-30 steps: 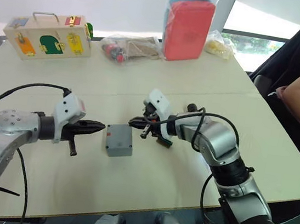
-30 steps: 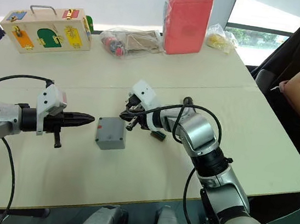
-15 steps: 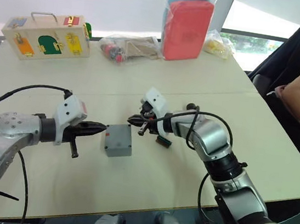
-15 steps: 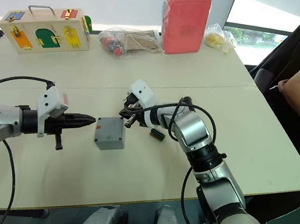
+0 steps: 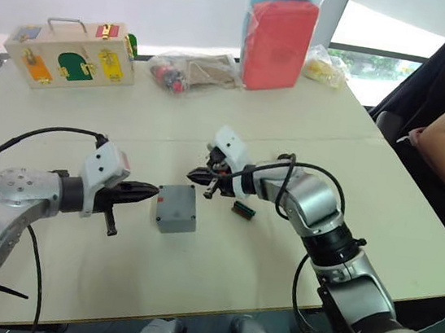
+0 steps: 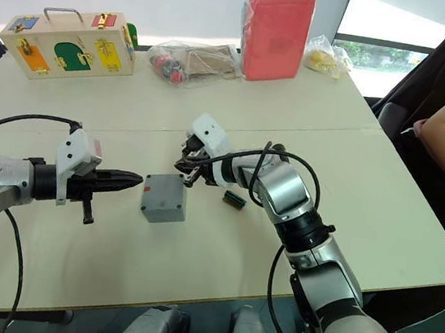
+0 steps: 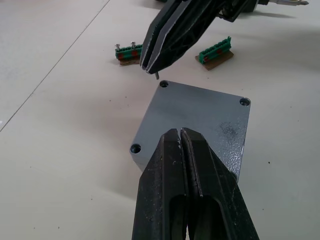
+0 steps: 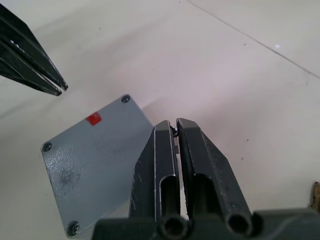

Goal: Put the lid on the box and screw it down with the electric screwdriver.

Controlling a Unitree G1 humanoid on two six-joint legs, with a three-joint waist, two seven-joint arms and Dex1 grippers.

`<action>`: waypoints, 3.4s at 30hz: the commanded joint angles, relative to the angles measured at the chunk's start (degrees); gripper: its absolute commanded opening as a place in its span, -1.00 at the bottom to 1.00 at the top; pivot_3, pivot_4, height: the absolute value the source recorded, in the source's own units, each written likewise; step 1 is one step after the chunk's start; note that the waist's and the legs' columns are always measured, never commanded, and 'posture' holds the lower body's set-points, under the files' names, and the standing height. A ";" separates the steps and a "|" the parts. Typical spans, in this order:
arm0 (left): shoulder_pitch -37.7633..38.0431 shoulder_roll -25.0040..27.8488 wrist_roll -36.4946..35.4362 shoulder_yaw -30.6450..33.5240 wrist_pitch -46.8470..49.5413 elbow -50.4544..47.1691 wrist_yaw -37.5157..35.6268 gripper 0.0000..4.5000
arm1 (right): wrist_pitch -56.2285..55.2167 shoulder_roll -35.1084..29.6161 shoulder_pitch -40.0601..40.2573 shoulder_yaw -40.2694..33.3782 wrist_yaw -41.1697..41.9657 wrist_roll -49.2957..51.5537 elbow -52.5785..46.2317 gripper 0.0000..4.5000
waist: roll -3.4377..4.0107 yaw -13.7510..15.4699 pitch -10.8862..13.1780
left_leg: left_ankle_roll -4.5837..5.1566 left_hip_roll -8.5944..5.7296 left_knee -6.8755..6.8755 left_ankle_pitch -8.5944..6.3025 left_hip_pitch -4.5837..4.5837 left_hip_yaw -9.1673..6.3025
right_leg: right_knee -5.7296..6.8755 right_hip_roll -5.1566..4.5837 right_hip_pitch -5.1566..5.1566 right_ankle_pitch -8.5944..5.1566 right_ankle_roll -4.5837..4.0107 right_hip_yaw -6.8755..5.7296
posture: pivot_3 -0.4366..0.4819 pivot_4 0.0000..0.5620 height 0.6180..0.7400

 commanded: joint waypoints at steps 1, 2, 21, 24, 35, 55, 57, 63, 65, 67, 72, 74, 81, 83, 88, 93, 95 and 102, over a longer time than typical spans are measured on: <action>-0.42 0.31 -0.29 1.63 -0.56 -0.92 0.07 -1.00 | -0.34 0.39 -0.30 -0.12 0.18 -0.25 -1.67 -0.96 | 0.00 0.00 0.00 | 0.00 0.00 0.00 0.00 0.00 0.00 | 0.00 0.00 0.00 0.00 0.00 0.00 | -0.05 -0.47 1.00; -0.41 0.33 -0.30 1.65 -0.58 -0.92 0.04 -1.00 | -0.41 0.44 -0.17 -0.05 0.16 -0.35 -1.66 -0.96 | 0.00 0.00 0.00 | 0.00 0.00 0.00 0.00 0.00 0.00 | 0.00 0.00 0.00 0.00 0.00 0.00 | -0.05 -0.47 1.00; -0.43 0.41 -0.14 1.59 -0.67 -0.65 -0.16 -1.00 | -2.86 -0.38 2.44 1.97 2.09 -2.61 -1.50 -0.66 | 0.00 0.00 0.00 | 0.00 0.00 0.00 0.00 0.01 0.00 | 0.00 0.00 0.01 0.00 0.00 0.00 | -0.05 -0.47 1.00; -0.46 0.43 -0.20 1.62 -0.64 -0.61 -0.21 -1.00 | -2.68 -1.44 2.29 1.58 3.14 -2.48 -3.48 -0.13 | 0.00 0.01 0.00 | 0.00 0.00 0.00 0.00 0.01 0.00 | 0.00 0.00 0.01 0.00 0.00 0.00 | -0.05 -0.47 1.00; -3.54 -0.36 -1.01 0.03 -1.50 -0.02 -1.99 -1.00 | 11.72 -17.19 -2.51 -5.35 4.96 -0.65 -12.76 0.98 | 0.00 0.40 0.01 | 0.01 -0.03 0.02 0.00 -0.03 0.00 | -0.03 -0.04 0.02 0.00 0.00 -0.01 | -0.05 -0.47 1.00; -7.52 -7.07 1.74 -5.15 -6.07 0.62 -1.32 -1.00 | 32.52 -25.62 -19.08 15.11 8.99 -3.79 24.18 0.98 | -0.03 0.38 0.05 | 0.03 0.01 0.00 -0.01 -0.14 0.10 | -0.09 -0.05 -0.07 0.00 0.00 0.04 | -0.05 -0.47 1.00; -6.99 -6.99 1.14 -4.70 -6.01 -0.15 -1.51 -1.00 | 32.20 -24.80 -19.06 16.58 9.40 -3.92 26.25 0.98 | -0.05 0.33 0.04 | 0.03 0.00 0.06 -0.01 -0.21 0.09 | -0.07 -0.06 -0.13 0.00 0.00 0.03 | -0.05 -0.47 1.00; -5.61 -6.93 -2.57 -3.06 -4.86 -2.47 -2.84 -1.00 | 28.87 -22.76 -17.86 19.97 9.88 -6.07 28.08 0.80 | -0.23 0.25 -0.07 | 0.03 0.00 0.09 -0.02 0.06 0.06 | -0.07 -0.04 0.18 0.01 0.00 0.00 | -0.05 -0.47 1.00; -5.59 -6.88 -3.20 -2.91 -4.58 -2.95 -2.72 -1.00 | 28.40 -22.23 -18.06 19.97 10.18 -6.48 28.54 0.57 | -0.25 0.23 -0.08 | 0.03 0.00 0.10 -0.02 0.10 0.06 | -0.08 -0.05 0.22 0.01 0.00 0.00 | -0.05 -0.47 1.00; -5.75 -6.64 -3.15 -2.92 -4.74 -2.98 -2.51 -1.00 | 27.93 -21.69 -18.60 19.54 10.45 -7.07 29.46 0.30 | -0.27 0.23 -0.10 | 0.03 0.00 0.10 -0.02 0.11 0.06 | -0.07 -0.04 0.22 0.01 0.00 0.00 | -0.05 -0.47 1.00; -6.30 -5.93 -2.97 -2.72 -5.21 -1.96 -2.85 -1.00 | 25.91 -21.20 -20.41 17.00 9.66 -9.15 32.40 -0.15 | -0.29 -0.17 -0.11 | 0.03 0.02 0.09 -0.02 0.12 0.05 | -0.07 0.00 0.20 0.01 0.00 0.00 | -0.05 -0.47 1.00; -6.65 -5.54 -2.25 -3.00 -5.89 -0.92 -3.36 -1.00 | 25.78 -21.95 -21.39 15.27 9.20 -9.56 32.08 -0.15 | -0.29 -0.10 -0.11 | 0.03 0.02 0.09 -0.02 0.12 0.05 | -0.07 0.00 0.20 0.01 0.00 0.01 | -0.05 -0.47 1.00; -8.05 -4.42 -0.69 -3.33 -6.66 2.92 -4.41 -1.00 | 14.96 -25.68 -20.47 3.68 9.59 -6.66 14.29 -0.19 | 0.01 0.01 0.07 | -0.03 -0.01 0.11 0.02 -0.75 0.07 | 0.07 -0.03 -0.75 0.02 0.01 0.01 | -0.05 -0.47 1.00; -7.44 -3.42 0.18 -2.98 -7.66 4.64 -5.59 -1.00 | 11.49 -20.75 -18.23 -5.78 7.01 -2.03 9.09 -0.19 | 0.01 -0.31 0.07 | -0.08 0.00 0.10 0.05 -1.00 0.09 | 0.20 -0.01 -1.15 0.02 0.01 0.03 | -0.05 -0.47 1.00; -7.92 -2.16 1.78 -3.39 -8.47 7.41 -6.98 -1.00 | -6.08 -6.86 -9.88 -20.45 1.56 5.59 -3.96 -0.19 | -0.02 -1.31 0.07 | -0.18 0.07 0.07 0.10 -0.98 0.08 | 0.33 0.06 -1.16 0.02 -0.01 0.06 | -0.05 -0.47 1.00; -7.35 -1.77 3.49 -4.51 -9.31 8.95 -8.09 -1.00 | -19.75 6.48 -3.54 -22.78 -3.45 8.51 -7.39 -0.19 | -0.07 -0.65 0.04 | -0.17 -0.08 0.24 0.11 -0.91 0.02 | 0.50 -0.06 -1.04 0.02 -0.01 0.03 | -0.05 -0.47 1.00; -7.02 -2.26 4.44 -5.41 -9.41 9.07 -7.60 -1.00 | -24.90 9.86 -0.44 -21.47 -2.76 8.67 -7.52 -0.19 | -0.09 -0.32 0.03 | -0.17 -0.10 0.26 0.11 -0.88 0.02 | 0.57 -0.07 -1.04 0.02 -0.01 0.04 | -0.05 -0.47 1.00; -6.12 -4.36 8.79 -7.73 -11.97 12.10 -5.54 -1.00 | -35.57 14.52 6.22 -15.97 -2.82 4.88 -4.60 -0.19 | -0.09 -0.25 0.03 | -0.24 -0.10 0.26 0.15 -0.84 0.04 | 0.74 -0.03 -1.11 0.02 -0.01 0.05 | -0.05 -0.47 1.00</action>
